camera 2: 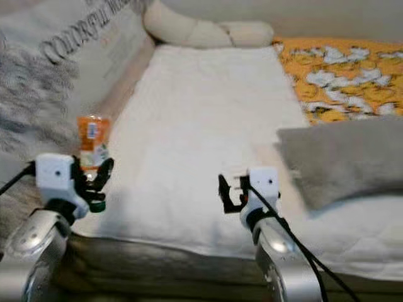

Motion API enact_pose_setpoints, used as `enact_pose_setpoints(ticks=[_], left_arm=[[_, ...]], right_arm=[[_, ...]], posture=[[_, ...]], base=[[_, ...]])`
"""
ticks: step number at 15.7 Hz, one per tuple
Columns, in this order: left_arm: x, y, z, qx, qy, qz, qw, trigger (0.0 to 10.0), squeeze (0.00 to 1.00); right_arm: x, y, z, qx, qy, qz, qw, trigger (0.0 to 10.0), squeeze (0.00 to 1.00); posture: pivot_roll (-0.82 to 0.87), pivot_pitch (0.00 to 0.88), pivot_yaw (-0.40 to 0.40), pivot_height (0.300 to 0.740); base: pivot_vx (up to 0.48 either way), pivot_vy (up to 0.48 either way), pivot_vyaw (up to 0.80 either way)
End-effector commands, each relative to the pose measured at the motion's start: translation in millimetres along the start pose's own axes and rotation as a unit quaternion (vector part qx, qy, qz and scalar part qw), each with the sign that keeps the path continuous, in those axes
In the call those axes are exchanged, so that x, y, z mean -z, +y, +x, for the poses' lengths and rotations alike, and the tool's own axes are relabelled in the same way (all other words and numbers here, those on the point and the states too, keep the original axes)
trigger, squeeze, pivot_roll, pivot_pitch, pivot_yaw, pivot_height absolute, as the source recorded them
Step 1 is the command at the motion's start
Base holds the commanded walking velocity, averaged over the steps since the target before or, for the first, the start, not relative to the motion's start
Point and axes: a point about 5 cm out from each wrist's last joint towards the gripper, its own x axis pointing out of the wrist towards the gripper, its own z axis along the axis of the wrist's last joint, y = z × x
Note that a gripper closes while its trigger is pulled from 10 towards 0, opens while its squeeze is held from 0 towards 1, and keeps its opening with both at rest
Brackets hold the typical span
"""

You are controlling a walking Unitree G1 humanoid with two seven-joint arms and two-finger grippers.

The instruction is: Clean up the room

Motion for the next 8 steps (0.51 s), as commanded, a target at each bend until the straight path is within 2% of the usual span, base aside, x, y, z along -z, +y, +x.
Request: enact_pose_setpoints(ticks=[1, 4, 5, 6, 7, 8], left_arm=[[-4.5, -10.1, -1.0, 0.011, -0.003, -0.004, 1.000, 10.0, 0.00], [3.9, -15.7, -5.4, 0.014, 0.014, -0.006, 1.000, 10.0, 0.00], [5.3, -14.1, -8.3, 0.012, 0.021, -0.001, 1.000, 10.0, 0.00], [5.0, -10.2, -8.7, 0.004, 0.023, -0.009, 1.000, 10.0, 0.00], [7.3, -8.4, -10.9, 0.006, 0.024, -0.004, 1.000, 10.0, 0.00], [8.3, -4.2, -10.5, -0.003, 0.033, -0.005, 0.999, 10.0, 0.00]], right_arm=[[-2.7, -10.7, -2.0, 0.007, 0.001, -0.010, 1.000, 10.0, 0.00], [-4.8, -21.4, -3.1, 0.010, -0.007, 0.008, 1.000, 10.0, 0.00], [-7.9, -19.3, -5.2, 0.001, -0.013, 0.018, 1.000, 10.0, 0.00], [-10.4, -16.0, -5.4, -0.012, -0.018, 0.012, 1.000, 10.0, 0.00], [-3.8, -15.4, -9.0, -0.019, -0.005, -0.001, 1.000, 10.0, 0.00], [-2.2, -15.4, -10.0, -0.010, -0.010, -0.015, 1.000, 10.0, 0.00]], posture=[[0.04, 0.000, 0.035, 0.740], [0.04, 0.000, 0.028, 0.740], [0.03, 0.000, 0.037, 0.740], [0.02, 0.000, 0.037, 0.740], [0.02, 0.000, 0.037, 0.740], [0.01, 0.000, 0.054, 0.740]], base=[[0.000, -0.442, 0.00], [0.000, -0.376, 0.80], [0.000, 0.000, 0.80], [0.000, 0.000, 0.80], [0.000, 0.000, 0.80], [0.000, 0.000, 0.80]])
